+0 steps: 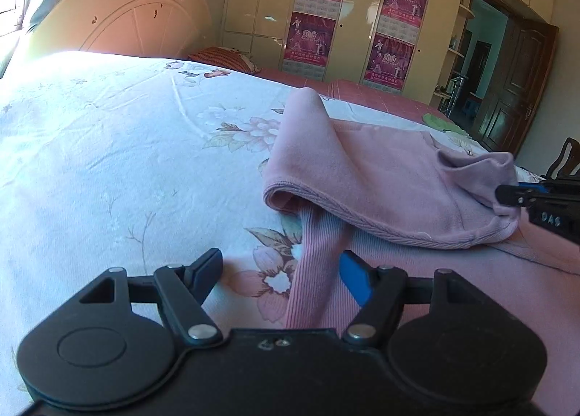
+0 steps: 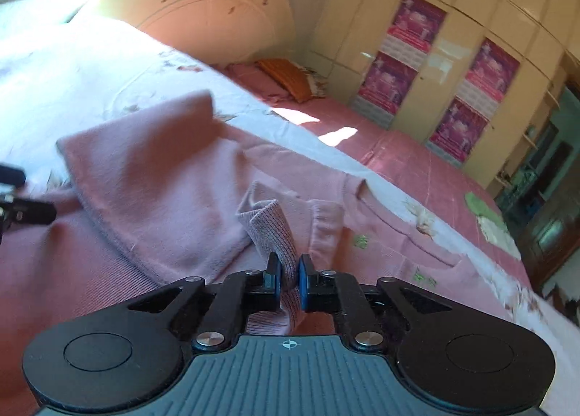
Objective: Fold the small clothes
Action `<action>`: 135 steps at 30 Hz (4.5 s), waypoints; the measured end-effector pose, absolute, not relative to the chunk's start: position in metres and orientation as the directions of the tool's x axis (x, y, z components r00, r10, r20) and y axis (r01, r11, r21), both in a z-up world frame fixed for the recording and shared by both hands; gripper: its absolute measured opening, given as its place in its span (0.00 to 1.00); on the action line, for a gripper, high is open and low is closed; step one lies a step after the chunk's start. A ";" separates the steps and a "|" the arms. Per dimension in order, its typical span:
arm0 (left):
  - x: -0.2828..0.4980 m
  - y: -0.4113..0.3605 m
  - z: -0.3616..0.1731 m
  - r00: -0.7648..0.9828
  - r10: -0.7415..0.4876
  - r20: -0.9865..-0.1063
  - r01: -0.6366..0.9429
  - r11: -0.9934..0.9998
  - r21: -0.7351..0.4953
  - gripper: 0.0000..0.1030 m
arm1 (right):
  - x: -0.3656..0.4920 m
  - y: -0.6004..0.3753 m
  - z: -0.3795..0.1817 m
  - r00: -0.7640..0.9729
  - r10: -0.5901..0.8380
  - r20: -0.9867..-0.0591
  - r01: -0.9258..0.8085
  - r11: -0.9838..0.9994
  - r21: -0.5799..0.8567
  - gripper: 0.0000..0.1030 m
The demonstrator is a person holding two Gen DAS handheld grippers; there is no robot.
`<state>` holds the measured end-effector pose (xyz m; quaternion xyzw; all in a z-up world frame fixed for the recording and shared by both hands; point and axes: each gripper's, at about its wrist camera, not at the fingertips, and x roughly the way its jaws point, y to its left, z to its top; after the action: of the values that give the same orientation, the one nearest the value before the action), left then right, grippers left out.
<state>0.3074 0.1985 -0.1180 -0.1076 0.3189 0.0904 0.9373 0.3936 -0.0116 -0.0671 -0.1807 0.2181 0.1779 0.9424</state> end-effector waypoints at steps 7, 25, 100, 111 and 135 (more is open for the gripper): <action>0.313 0.195 -0.113 0.799 0.093 -0.595 -0.206 0.970 -0.125 0.45 | 0.397 -0.116 -0.056 0.858 0.154 -0.491 -0.103 0.986 0.129 0.06; 0.327 0.187 -0.119 0.782 0.116 -0.612 -0.193 0.979 -0.062 0.55 | 0.418 -0.174 -0.076 0.743 0.438 -0.505 -0.039 0.783 0.621 0.27; 0.454 0.117 -0.128 0.753 -0.132 -0.644 0.065 0.990 -0.127 0.76 | 0.441 -0.154 -0.065 0.772 0.227 -0.594 -0.180 0.974 0.139 0.27; 0.494 0.161 -0.114 0.731 -0.020 -0.682 -0.019 0.999 -0.050 0.75 | 0.477 -0.141 -0.060 0.770 0.254 -0.585 -0.173 0.966 0.191 0.27; 0.325 0.082 -0.111 0.751 0.055 -0.658 -0.019 0.998 0.062 0.79 | 0.314 -0.242 -0.056 0.809 0.311 -0.500 -0.181 0.939 0.292 0.29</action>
<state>0.3250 0.0818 -0.1112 0.0257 0.3526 0.0198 0.9352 0.3144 -0.2422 -0.0563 0.1160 0.2806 0.1301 0.9438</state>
